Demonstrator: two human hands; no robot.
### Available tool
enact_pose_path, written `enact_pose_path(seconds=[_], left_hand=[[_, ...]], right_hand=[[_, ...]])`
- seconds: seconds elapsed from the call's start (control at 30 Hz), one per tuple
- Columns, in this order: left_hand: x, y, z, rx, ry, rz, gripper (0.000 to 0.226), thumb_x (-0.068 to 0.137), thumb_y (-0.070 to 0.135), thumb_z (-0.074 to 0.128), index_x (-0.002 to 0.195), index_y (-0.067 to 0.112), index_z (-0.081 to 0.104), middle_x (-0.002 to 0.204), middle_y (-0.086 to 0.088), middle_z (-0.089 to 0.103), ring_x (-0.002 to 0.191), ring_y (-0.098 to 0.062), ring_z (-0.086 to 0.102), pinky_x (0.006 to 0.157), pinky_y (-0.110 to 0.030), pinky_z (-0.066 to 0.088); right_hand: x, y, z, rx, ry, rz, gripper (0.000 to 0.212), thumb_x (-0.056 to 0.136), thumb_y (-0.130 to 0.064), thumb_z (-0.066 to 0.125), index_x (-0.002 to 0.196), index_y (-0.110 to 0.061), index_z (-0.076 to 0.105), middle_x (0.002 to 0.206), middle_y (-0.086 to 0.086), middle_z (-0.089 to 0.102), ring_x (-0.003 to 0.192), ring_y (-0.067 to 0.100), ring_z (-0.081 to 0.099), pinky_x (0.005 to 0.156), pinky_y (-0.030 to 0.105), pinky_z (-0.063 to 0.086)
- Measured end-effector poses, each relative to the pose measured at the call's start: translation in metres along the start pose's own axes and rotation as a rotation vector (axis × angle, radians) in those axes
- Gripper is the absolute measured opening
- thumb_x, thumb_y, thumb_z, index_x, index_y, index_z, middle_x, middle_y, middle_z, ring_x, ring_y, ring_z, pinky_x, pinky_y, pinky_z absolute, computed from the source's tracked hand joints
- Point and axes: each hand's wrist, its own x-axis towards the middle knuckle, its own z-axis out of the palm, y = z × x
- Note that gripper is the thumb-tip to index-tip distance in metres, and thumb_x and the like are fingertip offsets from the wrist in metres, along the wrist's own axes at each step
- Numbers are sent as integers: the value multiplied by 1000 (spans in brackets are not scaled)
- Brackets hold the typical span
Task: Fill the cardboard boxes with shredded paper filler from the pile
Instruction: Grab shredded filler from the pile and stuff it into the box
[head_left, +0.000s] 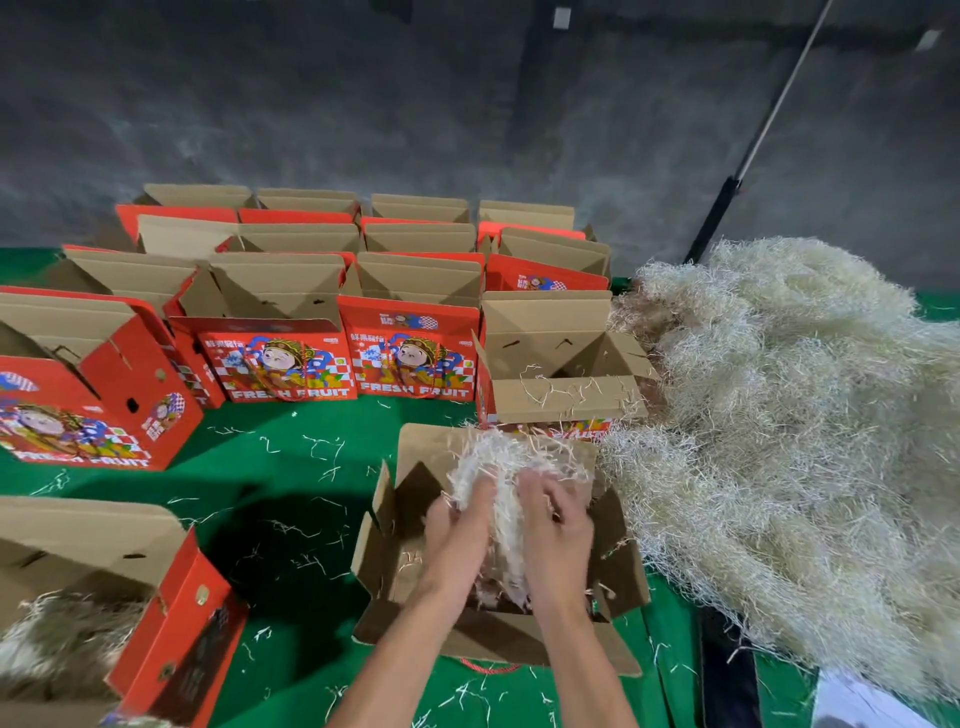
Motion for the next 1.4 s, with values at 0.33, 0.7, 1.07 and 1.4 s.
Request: enact_pose_path(seconds=[0.33,0.7,1.07,1.4], left_hand=[[13,17,-19,-198,144,64,55,91,53,60,131,19,45,103,-2,61,88,-15,62,72,-36,56],[13,20,-24,-185,164,12,100,58,85,67,132,25,36,130,1,49,108,-15,50,104,-49,34],[30,3,-41,-271,111,28,87,80,68,62,150,38,20,153,5,33,130,-18,43,115,-53,27],[31,4,-57,-440,84,171,36,82,45,74,115,32,67,110,3,71,86,-6,65,85,-39,53]], right_hand=[[10,-2,-10,-60,-3,-71,55,96,-58,50,69,-10,54,45,-8,38,40,8,30,43,23,35],[20,4,-14,25,77,-80,55,95,-58,50,71,-8,51,53,-2,39,47,18,28,45,29,26],[20,6,-15,33,177,-45,29,95,-54,53,103,-26,61,57,-8,43,48,10,32,50,25,34],[30,16,-38,79,178,159,41,98,-25,59,135,-41,51,105,-16,52,88,0,49,98,38,44]])
